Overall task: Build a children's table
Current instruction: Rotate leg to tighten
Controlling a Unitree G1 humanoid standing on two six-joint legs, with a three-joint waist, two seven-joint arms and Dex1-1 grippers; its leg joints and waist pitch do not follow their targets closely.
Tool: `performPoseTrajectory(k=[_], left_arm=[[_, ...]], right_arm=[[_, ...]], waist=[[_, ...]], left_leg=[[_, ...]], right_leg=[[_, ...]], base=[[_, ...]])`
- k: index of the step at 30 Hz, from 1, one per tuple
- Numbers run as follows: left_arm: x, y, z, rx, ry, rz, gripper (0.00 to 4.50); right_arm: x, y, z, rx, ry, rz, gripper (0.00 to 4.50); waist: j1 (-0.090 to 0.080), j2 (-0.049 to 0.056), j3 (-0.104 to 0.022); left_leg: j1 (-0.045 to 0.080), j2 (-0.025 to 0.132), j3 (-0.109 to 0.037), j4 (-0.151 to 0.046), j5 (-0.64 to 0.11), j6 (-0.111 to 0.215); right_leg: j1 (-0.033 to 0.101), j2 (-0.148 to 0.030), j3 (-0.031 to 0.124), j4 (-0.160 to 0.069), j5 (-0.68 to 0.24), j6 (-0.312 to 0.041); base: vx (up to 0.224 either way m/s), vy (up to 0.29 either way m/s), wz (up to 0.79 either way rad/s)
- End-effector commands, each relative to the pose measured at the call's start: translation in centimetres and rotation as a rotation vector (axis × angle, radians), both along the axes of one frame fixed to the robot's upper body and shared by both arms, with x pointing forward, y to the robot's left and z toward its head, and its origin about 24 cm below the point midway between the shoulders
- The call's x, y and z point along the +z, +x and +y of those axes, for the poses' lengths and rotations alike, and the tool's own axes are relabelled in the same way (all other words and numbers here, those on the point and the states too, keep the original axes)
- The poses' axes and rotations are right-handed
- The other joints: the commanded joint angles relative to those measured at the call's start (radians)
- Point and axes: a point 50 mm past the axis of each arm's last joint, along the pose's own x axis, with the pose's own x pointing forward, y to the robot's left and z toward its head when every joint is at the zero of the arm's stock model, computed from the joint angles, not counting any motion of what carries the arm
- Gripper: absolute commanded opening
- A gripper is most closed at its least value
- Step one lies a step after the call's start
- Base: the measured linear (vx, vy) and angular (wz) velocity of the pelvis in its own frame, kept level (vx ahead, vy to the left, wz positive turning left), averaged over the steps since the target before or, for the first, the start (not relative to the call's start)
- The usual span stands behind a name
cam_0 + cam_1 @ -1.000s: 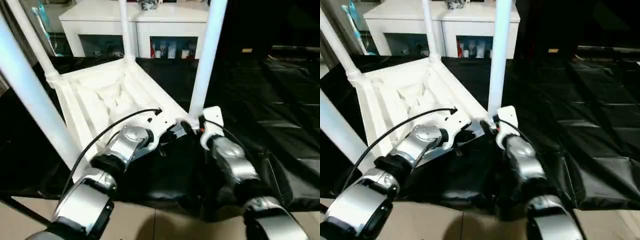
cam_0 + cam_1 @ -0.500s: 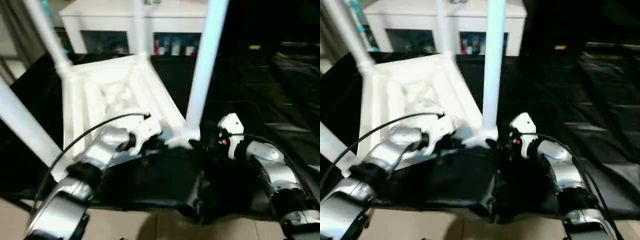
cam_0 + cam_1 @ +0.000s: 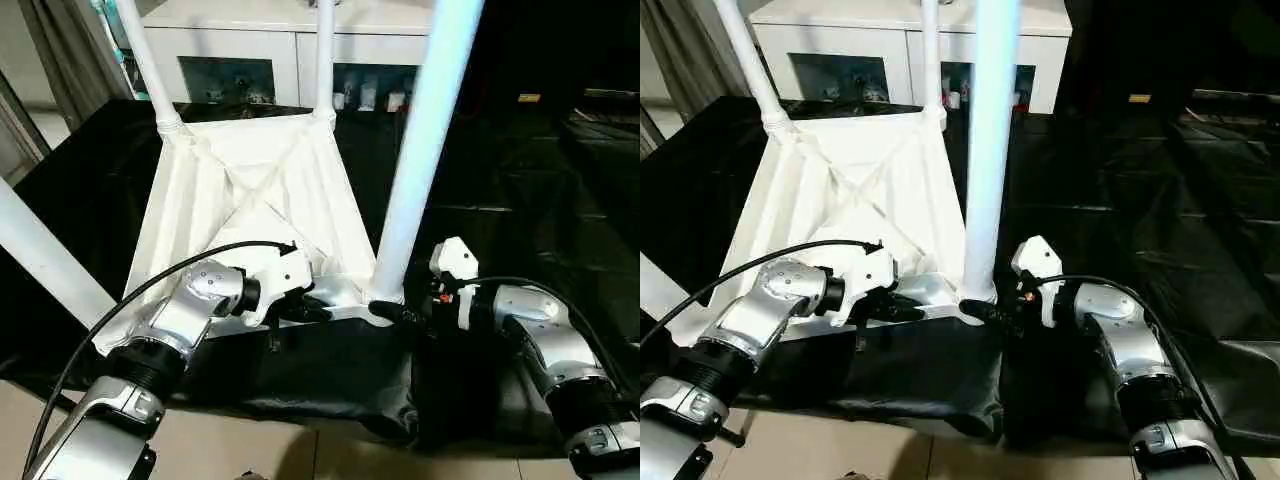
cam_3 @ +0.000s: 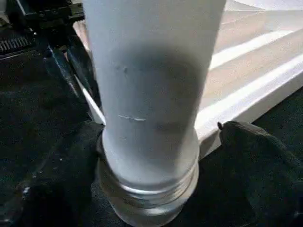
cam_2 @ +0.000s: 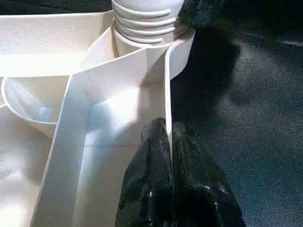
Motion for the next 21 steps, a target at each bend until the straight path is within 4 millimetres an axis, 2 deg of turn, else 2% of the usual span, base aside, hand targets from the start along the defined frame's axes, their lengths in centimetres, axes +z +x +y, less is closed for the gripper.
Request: performPoseTrajectory(k=[1,7,13,21], left_arm=[[-0.44,-0.75,-0.77,-0.056,0.010,0.027,0.00],[-0.48,-0.85,-0.77,-0.052,0.013,0.032,0.00],[-0.65,-0.99,-0.56,-0.051,0.024,0.039,0.00],[-0.94,-0.85,-0.34,-0.013,0.038,0.052,0.00]], right_arm=[[0.47,0.34,0.14,0.019,-0.004,-0.011,3.95],[0.31,0.19,0.16,0.036,0.000,0.002,3.43],[0.13,0.13,0.28,0.046,0.002,0.013,2.90],[-0.25,0.24,0.57,0.009,0.018,0.016,2.71]], waist=[[0.000,-0.011,-0.067],[0.001,-0.011,-0.069],[0.000,-0.012,-0.069],[-0.002,-0.011,-0.066]], left_leg=[[0.013,0.026,-0.006,-0.055,-0.156,0.097],[0.012,0.024,-0.007,-0.052,-0.143,0.108],[0.012,0.024,-0.007,-0.051,-0.150,0.106],[0.012,0.024,-0.007,-0.051,-0.176,0.091]], right_leg=[[0.053,-0.040,0.023,-0.035,-0.039,-0.280],[0.053,-0.038,0.022,-0.032,-0.025,-0.284],[0.053,-0.038,0.022,-0.032,-0.034,-0.285],[0.051,-0.039,0.023,-0.035,-0.078,-0.278]], base=[[0.000,0.000,0.00],[0.000,0.000,0.00],[0.000,0.000,0.00],[0.000,0.000,0.00]])
